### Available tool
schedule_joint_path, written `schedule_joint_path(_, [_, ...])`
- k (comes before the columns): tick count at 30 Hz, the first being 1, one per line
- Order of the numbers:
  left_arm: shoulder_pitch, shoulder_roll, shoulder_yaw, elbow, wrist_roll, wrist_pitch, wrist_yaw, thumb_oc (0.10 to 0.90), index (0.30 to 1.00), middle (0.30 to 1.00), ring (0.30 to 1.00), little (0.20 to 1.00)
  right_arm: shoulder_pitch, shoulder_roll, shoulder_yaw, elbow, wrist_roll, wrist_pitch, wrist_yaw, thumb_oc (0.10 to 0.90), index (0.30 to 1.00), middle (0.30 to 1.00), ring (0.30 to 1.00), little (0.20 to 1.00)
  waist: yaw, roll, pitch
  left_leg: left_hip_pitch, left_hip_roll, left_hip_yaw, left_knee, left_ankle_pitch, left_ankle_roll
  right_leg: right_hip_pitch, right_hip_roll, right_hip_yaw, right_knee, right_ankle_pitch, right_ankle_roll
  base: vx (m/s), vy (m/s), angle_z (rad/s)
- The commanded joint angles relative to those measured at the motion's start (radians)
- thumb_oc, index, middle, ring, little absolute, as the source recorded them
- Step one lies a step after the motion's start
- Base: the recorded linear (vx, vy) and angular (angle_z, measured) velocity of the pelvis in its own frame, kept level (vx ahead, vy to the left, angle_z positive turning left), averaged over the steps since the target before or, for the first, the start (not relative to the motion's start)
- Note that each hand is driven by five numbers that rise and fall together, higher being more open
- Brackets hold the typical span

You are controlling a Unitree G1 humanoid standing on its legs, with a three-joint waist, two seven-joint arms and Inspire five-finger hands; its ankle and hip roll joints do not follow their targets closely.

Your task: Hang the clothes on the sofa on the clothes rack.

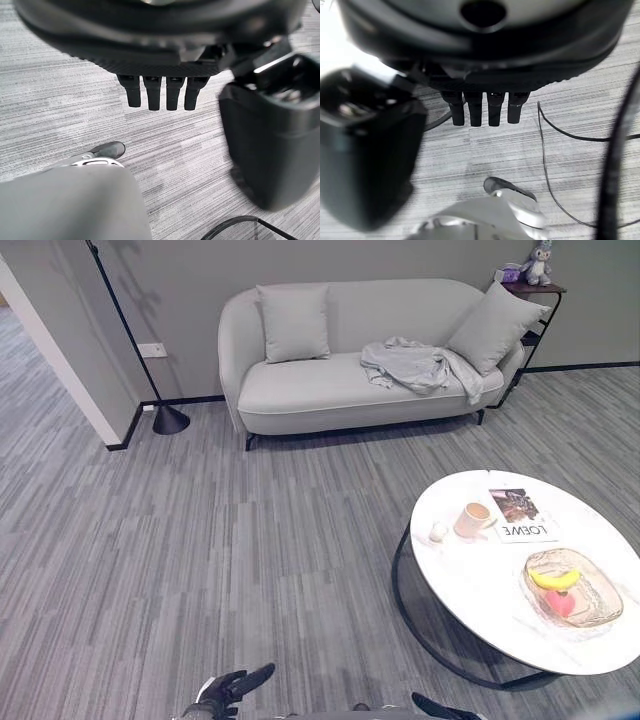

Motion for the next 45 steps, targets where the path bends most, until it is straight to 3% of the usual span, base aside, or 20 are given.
schedule_joint_path(1, [-0.053,0.032,-0.021,0.018,-0.013,-0.048,-0.005,0.8,0.9,0.9,0.9,0.9,-0.069,-0.035,0.042,0.013,0.006,-0.027,-0.007,0.8,0.9,0.9,0.9,0.9,0.004,-0.019,0.023,0.024,0.06,0.081,-0.071,0.009,-0.078,0.14,-0.068,-0.028,-0.223,0.082,0.126,0.0,0.0,0.0])
schedule_joint_path(24, [-0.062,0.022,-0.044,0.002,0.007,-0.055,0.011,0.8,0.9,0.9,0.9,0.9,-0.083,-0.056,0.09,-0.19,-0.006,-0.066,-0.016,0.8,0.9,0.9,0.9,0.9,0.004,-0.007,0.019,0.047,0.063,0.079,-0.071,0.004,-0.082,0.163,-0.064,-0.037,-0.223,0.063,0.121,0.01,-0.005,0.02])
schedule_joint_path(41, [-0.068,0.02,-0.034,-0.028,-0.039,-0.054,0.013,0.8,0.9,0.9,0.9,0.9,-0.069,-0.068,0.08,-0.2,-0.001,-0.063,-0.019,0.8,0.9,0.9,0.9,0.9,-0.004,-0.004,0.031,0.048,0.068,0.07,-0.071,0.006,-0.086,0.165,-0.052,-0.04,-0.223,0.046,0.111,0.02,-0.021,0.01])
schedule_joint_path(45, [-0.095,0.024,-0.024,-0.067,-0.129,-0.057,0.026,0.8,0.9,0.9,0.9,0.9,-0.094,-0.079,0.07,-0.263,0.067,-0.074,-0.021,0.8,0.9,0.9,0.9,0.9,0.002,-0.027,0.094,-0.066,0.078,0.061,0.153,-0.039,-0.091,0.154,-0.058,-0.03,-0.223,0.039,0.085,-0.02,-0.112,0.06])
